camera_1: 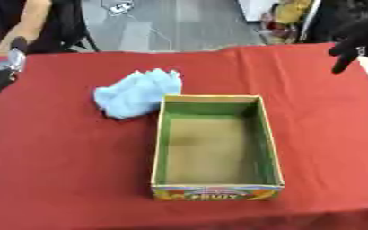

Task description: Pick up objects on the table and place them in the box.

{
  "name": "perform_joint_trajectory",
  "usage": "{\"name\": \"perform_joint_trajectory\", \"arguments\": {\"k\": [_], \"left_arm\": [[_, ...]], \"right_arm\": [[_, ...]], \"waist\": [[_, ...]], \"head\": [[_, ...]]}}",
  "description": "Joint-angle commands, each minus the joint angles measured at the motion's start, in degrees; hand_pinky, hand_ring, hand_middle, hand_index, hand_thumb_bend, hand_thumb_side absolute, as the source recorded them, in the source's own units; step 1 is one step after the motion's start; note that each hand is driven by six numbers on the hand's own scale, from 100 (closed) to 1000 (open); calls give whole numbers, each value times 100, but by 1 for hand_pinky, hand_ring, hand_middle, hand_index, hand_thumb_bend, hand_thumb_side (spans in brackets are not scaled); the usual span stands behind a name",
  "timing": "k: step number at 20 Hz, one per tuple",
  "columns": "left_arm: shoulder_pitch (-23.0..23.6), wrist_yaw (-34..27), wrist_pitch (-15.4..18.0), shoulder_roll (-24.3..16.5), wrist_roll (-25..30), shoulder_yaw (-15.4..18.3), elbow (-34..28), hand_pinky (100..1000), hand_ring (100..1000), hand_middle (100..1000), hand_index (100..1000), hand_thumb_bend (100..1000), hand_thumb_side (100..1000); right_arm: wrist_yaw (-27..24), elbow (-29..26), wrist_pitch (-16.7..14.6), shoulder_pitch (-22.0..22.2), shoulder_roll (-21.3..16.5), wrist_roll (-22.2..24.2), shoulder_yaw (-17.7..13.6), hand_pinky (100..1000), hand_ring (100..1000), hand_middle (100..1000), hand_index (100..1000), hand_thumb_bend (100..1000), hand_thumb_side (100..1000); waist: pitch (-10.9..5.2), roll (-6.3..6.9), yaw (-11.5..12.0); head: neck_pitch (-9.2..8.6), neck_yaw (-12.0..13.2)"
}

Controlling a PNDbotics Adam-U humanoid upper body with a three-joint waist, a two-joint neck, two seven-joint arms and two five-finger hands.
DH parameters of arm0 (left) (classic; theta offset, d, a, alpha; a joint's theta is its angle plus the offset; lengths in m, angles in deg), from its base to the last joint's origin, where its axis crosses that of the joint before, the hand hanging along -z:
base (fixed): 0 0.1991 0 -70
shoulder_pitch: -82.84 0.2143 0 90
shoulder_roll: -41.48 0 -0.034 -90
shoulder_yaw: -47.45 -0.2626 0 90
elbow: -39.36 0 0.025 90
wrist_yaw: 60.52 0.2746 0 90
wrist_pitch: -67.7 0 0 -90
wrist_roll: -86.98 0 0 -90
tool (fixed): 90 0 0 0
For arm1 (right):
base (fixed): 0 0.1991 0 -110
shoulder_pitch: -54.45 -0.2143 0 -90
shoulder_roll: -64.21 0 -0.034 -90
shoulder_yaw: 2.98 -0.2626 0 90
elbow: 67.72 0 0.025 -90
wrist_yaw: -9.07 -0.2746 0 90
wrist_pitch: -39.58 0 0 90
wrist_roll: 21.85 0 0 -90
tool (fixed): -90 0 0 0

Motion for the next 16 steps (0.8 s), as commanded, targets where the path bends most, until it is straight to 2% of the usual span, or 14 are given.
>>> {"name": "perform_joint_trajectory", "arguments": {"k": [1,10,13,16], "left_arm": [[-49,33,21,-152,9,14,-159,522,734,890,900,314,625],[-47,59,15,-147,22,12,-175,523,734,890,901,312,626],[-82,68,7,-162,41,9,-166,528,738,891,903,323,619],[-232,210,-84,-355,159,-5,-128,537,740,896,920,420,554]], "right_arm": [[-4,-90,-67,-62,-116,54,-32,497,669,757,945,360,637],[-5,-90,-66,-57,-112,60,-28,496,669,758,945,359,638],[-2,-90,-54,-42,-100,60,-34,494,668,758,945,358,638],[12,-90,-27,-2,-88,64,-41,493,668,758,946,356,638]], "waist": [[-59,8,-5],[-61,7,-3],[-65,-4,-69],[-90,-13,-125]], "head": [[-9,-47],[-9,-44],[-9,-57],[-9,-85]]}}
